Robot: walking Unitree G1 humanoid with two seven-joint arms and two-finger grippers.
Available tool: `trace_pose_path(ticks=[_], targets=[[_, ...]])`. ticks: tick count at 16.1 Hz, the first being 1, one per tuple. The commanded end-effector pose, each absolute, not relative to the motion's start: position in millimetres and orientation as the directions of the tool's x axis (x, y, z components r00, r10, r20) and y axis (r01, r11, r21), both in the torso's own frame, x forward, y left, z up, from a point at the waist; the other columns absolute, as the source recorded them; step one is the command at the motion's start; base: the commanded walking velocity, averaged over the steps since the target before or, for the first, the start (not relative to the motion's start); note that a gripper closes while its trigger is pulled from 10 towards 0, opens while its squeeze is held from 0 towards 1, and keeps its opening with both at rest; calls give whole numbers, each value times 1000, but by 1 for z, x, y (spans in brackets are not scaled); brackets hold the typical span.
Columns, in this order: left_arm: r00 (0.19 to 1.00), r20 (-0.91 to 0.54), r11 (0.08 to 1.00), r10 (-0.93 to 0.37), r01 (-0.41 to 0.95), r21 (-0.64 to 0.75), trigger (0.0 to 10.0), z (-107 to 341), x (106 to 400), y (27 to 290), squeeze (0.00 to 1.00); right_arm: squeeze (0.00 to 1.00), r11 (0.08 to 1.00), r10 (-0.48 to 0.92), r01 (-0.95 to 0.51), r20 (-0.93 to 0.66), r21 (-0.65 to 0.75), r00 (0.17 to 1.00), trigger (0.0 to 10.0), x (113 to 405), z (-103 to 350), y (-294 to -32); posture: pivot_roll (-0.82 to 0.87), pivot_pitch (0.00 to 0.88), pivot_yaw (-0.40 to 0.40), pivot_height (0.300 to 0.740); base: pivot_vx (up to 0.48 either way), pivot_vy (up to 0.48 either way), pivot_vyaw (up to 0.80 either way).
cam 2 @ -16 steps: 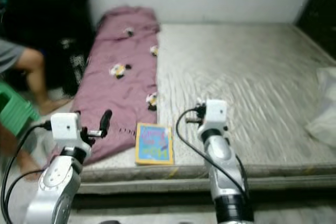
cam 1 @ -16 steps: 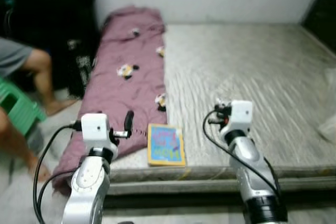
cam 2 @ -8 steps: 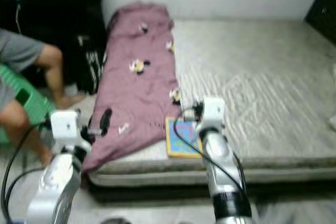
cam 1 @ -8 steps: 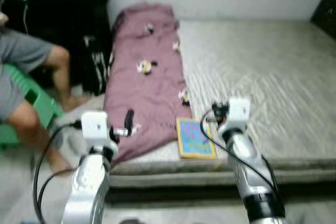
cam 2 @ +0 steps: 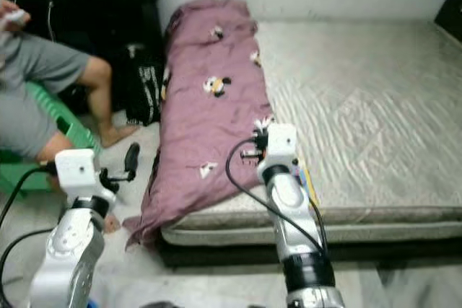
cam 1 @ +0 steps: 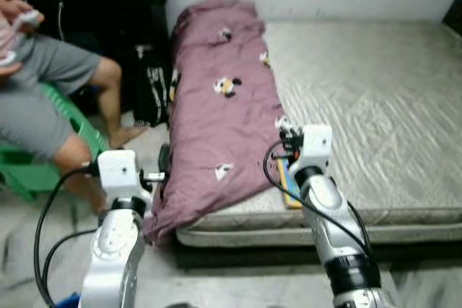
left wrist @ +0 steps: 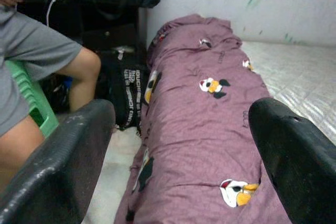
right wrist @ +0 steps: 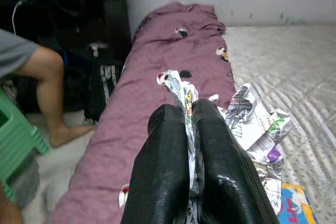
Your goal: Clean up the room
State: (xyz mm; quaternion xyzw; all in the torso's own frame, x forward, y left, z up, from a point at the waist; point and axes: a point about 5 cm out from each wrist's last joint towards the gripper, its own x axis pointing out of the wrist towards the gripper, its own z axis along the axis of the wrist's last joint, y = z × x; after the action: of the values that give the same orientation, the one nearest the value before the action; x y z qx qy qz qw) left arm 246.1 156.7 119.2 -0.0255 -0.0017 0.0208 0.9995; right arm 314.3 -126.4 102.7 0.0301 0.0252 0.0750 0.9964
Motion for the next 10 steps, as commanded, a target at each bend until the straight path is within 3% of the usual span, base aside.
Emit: trace_pose_path(ticks=[1,10], targets=[[999,9,998,53,-52,-26,10000,121,244,160,0,0,984,171,-169,-26,61,985,10000,315,106,-120,-21,14,-13,740,0,0,800],[1000,-5,1000,-5,5,1,10000,114,252,150,0,0,990,119,-114,-62,80,991,10000,318,91,-125,-10,0,-26,740,0,0,800]])
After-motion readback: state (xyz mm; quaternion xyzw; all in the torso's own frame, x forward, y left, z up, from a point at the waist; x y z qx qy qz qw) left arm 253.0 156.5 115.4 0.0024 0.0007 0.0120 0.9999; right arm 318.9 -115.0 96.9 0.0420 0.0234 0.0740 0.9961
